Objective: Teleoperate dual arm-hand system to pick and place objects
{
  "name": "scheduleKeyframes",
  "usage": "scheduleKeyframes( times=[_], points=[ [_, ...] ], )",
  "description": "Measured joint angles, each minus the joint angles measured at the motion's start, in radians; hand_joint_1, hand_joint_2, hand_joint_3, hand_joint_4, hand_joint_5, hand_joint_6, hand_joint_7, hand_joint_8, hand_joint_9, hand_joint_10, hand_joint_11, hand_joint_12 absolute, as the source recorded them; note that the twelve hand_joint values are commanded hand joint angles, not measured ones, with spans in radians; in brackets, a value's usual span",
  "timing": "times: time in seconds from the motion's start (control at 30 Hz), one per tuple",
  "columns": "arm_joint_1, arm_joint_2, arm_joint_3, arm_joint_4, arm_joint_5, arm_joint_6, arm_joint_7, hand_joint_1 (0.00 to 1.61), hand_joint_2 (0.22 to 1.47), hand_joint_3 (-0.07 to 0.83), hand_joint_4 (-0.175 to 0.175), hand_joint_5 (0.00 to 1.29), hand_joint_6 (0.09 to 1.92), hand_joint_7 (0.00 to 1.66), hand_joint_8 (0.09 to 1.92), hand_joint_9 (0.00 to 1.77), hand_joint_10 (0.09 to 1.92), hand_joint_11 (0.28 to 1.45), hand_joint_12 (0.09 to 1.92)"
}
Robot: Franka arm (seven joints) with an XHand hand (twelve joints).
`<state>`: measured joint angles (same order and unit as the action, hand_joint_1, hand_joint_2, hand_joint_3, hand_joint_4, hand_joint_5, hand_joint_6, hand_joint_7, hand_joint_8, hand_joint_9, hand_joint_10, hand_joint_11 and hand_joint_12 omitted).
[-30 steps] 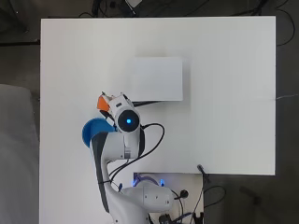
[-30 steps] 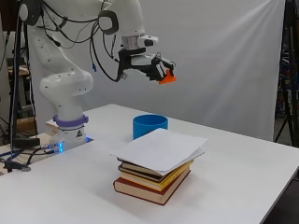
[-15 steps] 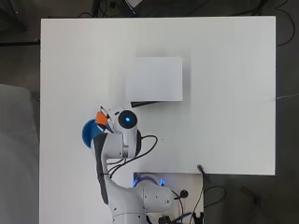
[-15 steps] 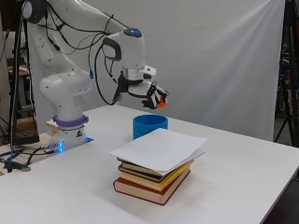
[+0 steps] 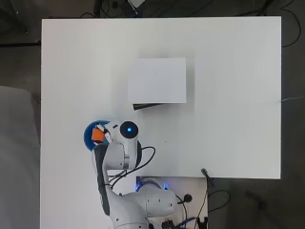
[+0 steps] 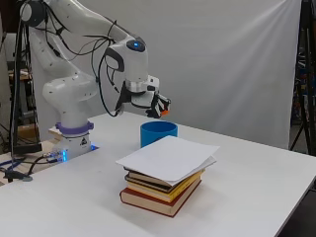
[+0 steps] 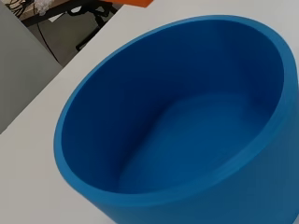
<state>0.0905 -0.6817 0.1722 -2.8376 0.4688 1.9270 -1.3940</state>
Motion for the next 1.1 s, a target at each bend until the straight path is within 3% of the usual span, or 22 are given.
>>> scheduleKeyframes(
  times=[0.1, 0.17, 0.2, 0.27, 0.43, 0.67, 0.93, 1.1],
  points=[
    [0.007, -0.011, 0.008, -0.011, 0.011, -0.014, -0.021, 0.90, 1.25, 0.002, 0.175, 0.71, 1.41, 0.91, 1.92, 1.30, 1.92, 1.14, 1.92],
    [0.007, 0.008, 0.005, -0.010, 0.013, -0.029, -0.021, 0.49, 1.12, -0.010, 0.039, 0.34, 0.61, 0.43, 0.84, 0.67, 0.85, 0.68, 0.85],
    [0.006, 0.017, 0.009, -0.009, 0.011, -0.029, -0.012, 0.27, 1.08, -0.007, -0.006, 0.19, 0.33, 0.24, 0.45, 0.45, 0.48, 0.54, 0.47],
    [0.004, 0.023, 0.024, -0.006, -0.002, -0.023, 0.037, 0.07, 1.04, -0.007, -0.047, 0.05, 0.09, 0.08, 0.11, 0.26, 0.14, 0.43, 0.12],
    [0.001, 0.015, 0.030, 0.012, -0.015, -0.022, 0.228, 0.00, 0.96, -0.023, -0.044, 0.02, 0.09, 0.06, 0.09, 0.21, 0.09, 0.40, 0.09],
    [-0.009, 0.011, 0.000, 0.111, -0.088, 0.025, 0.256, 0.00, 0.90, -0.012, -0.007, 0.07, 0.09, 0.13, 0.09, 0.26, 0.09, 0.41, 0.09],
    [-0.019, 0.017, 0.000, 0.320, -0.324, -0.033, 0.354, 0.00, 0.84, -0.014, 0.059, 0.13, 0.09, 0.24, 0.09, 0.33, 0.09, 0.42, 0.09],
    [-0.026, 0.080, -0.043, 0.543, -0.375, -0.135, 0.372, 0.06, 0.94, 0.011, 0.070, 0.17, 0.09, 0.28, 0.09, 0.37, 0.09, 0.43, 0.09]
  ],
)
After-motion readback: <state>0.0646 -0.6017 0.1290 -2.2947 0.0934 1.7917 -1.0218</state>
